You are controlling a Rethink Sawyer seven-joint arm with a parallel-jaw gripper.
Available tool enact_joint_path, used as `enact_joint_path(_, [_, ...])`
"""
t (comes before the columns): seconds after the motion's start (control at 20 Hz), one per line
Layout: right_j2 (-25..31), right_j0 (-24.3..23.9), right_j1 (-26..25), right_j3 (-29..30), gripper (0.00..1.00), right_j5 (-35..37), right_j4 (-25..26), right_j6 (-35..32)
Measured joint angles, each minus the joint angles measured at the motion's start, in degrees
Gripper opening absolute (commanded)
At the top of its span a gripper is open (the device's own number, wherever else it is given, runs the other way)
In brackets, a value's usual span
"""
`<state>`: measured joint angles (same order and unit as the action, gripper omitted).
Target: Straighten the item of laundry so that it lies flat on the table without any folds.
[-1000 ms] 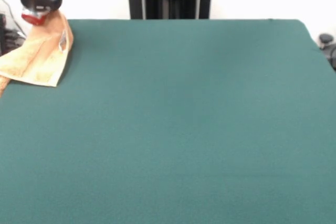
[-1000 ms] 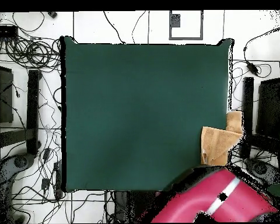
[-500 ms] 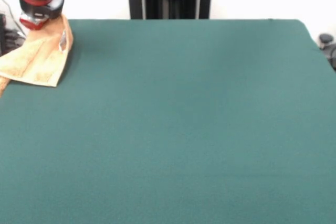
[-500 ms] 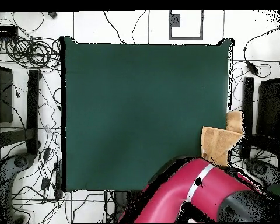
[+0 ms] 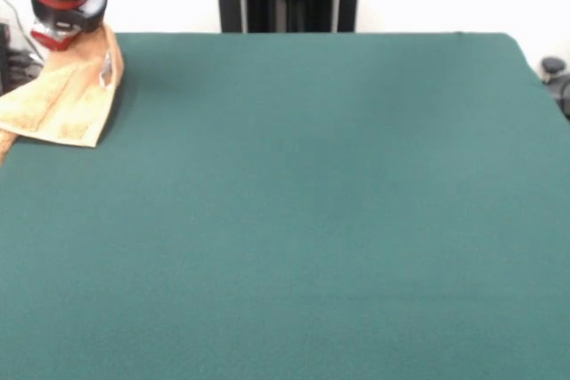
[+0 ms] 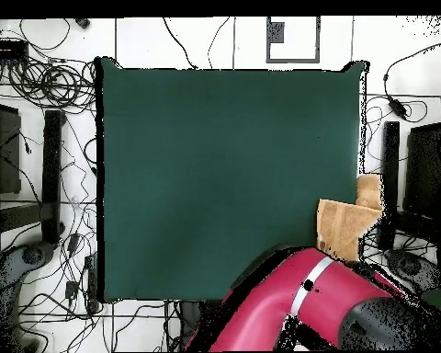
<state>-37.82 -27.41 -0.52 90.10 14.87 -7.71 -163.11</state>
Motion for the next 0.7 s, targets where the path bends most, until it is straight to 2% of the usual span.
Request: enact_joint_path(0.7, [-0.87,0.00,0.03,-0.06,1.00,0.00,0.00,0.00])
